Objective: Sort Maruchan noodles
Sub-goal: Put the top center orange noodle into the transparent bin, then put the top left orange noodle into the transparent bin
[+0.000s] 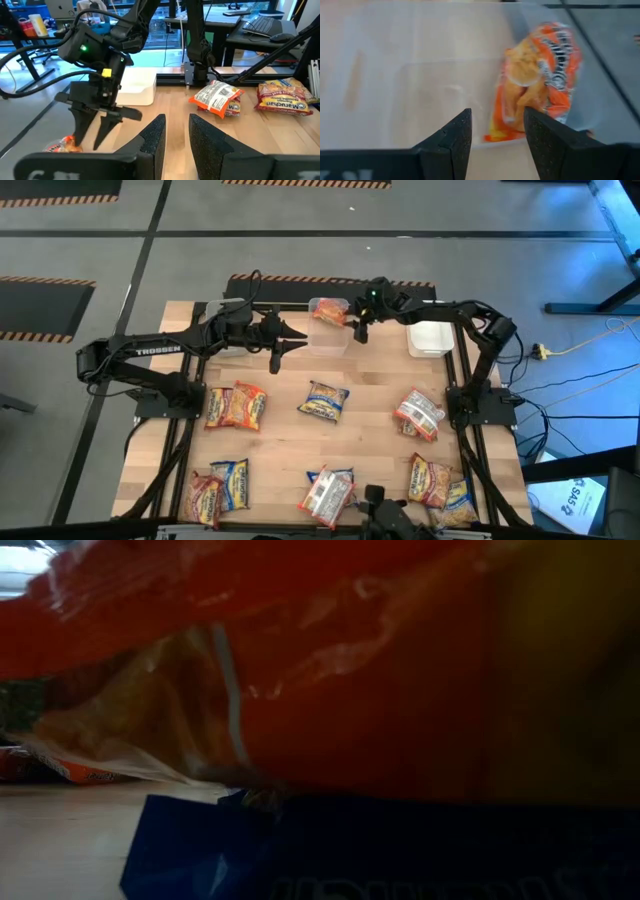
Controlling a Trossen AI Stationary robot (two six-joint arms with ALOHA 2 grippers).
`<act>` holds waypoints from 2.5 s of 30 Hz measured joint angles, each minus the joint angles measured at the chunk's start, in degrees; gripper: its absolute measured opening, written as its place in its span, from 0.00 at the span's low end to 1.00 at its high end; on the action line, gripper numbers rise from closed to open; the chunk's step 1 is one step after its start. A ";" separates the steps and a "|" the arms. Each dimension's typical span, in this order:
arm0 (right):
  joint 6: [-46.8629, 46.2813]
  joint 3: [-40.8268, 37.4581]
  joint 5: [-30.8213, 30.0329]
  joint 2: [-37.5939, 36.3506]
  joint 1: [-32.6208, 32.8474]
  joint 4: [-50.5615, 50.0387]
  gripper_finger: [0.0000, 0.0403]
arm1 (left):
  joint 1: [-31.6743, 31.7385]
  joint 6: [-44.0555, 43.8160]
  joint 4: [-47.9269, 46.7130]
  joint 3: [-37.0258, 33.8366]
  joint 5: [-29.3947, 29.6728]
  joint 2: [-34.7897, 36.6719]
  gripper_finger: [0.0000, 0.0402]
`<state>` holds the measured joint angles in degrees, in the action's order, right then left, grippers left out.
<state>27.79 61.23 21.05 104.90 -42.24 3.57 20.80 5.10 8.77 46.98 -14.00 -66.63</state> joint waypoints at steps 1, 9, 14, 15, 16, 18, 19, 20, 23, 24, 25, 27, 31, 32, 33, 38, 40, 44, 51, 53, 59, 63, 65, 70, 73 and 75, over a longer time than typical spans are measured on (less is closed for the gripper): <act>-0.02 0.00 -0.92 0.00 -0.04 0.81 0.41 | 0.00 0.00 -0.01 0.00 0.00 0.00 0.20; 2.02 0.00 -2.84 -0.01 1.12 2.41 0.41 | 0.00 -0.01 -0.02 0.00 0.01 0.00 0.20; 6.49 0.00 1.35 -0.02 3.17 0.77 0.41 | 0.00 -0.02 -0.04 0.00 0.00 0.00 0.20; 7.45 0.00 1.00 -0.02 3.55 0.21 0.41 | 0.00 -0.02 -0.04 0.00 0.00 0.00 0.20; 8.51 0.00 0.17 -0.01 3.94 -0.46 0.41 | 0.00 -0.02 -0.04 0.00 0.00 0.00 0.20; 10.05 0.00 -1.85 -0.01 4.49 -1.27 0.41 | 0.00 -0.02 -0.04 0.00 0.00 0.00 0.20; 10.30 0.00 -3.24 0.01 4.54 -1.23 0.41 | 0.00 -0.02 -0.04 0.00 0.00 0.00 0.20; 10.33 0.00 -4.42 0.14 4.42 -0.75 0.41 | 0.00 -0.03 -0.04 0.00 0.02 0.00 0.20; 10.24 0.00 -7.81 0.52 4.33 -0.35 0.41 | 0.00 -0.04 -0.06 0.00 0.00 0.00 0.20; 10.27 0.00 -9.25 0.79 4.33 0.21 0.41 | 0.00 -0.04 -0.06 0.00 0.00 0.00 0.20; 10.27 0.00 -10.63 1.02 4.33 0.53 0.41 | 0.00 -0.04 -0.06 0.00 0.00 0.00 0.20; 10.28 0.00 -12.78 1.70 4.35 1.40 0.41 | 0.02 -0.04 -0.06 0.00 0.00 0.00 0.20; 10.36 0.00 -16.13 3.00 4.46 3.96 0.41 | 0.01 -0.09 -0.06 0.00 0.00 0.00 0.20; 10.45 0.00 -16.63 3.06 4.45 4.09 0.41 | 0.00 -0.09 -0.08 0.00 0.00 0.00 0.20; 10.50 0.00 -17.13 3.06 4.44 4.22 0.41 | 0.00 -0.11 -0.09 0.00 0.00 0.00 0.20; 10.69 0.00 -20.55 3.06 4.43 7.61 0.41 | -0.02 -0.24 -0.09 0.00 -0.11 0.00 0.20; 11.27 0.01 -20.35 3.06 4.42 7.64 0.41 | 0.02 -0.24 -0.09 0.00 -0.11 0.00 0.20; 10.56 0.00 -20.16 2.29 4.91 5.39 0.41 | 0.00 -0.40 -0.09 0.00 -0.20 0.00 0.20; 4.20 0.00 -16.69 -9.84 11.06 -5.48 0.41 | 0.02 -1.39 -0.22 0.00 -0.26 0.00 0.20; 1.78 0.00 -14.76 -14.46 13.20 -9.30 0.41 | 0.02 -1.42 -0.22 0.00 -0.27 0.00 0.20; -7.78 -1.97 0.00 -24.80 18.94 -16.28 0.41 | -0.28 -1.65 -0.18 0.00 -0.68 -0.13 0.20; -13.14 -8.84 3.41 -27.52 23.53 -11.68 0.41 | -1.95 -2.71 -1.23 0.00 -0.25 -0.86 0.20; -15.09 -12.50 1.09 -27.96 25.94 -8.93 0.41 | -3.57 -3.24 -1.50 0.11 1.12 -1.76 0.20; -19.42 -19.08 -4.74 -28.00 31.39 -3.14 0.41 | -8.21 -6.59 -8.25 0.09 3.82 -3.19 0.20; -20.91 -21.55 -7.74 -28.00 34.06 -0.59 0.41 | -11.42 -9.11 -12.47 0.01 7.39 -4.35 0.20; -21.66 -22.64 -9.12 -28.00 35.77 1.18 0.41 | -13.45 -11.48 -16.63 0.01 9.82 -4.79 0.20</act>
<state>6.13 38.59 11.92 76.90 -6.46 4.75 7.35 -6.38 -7.86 46.99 -4.18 -71.42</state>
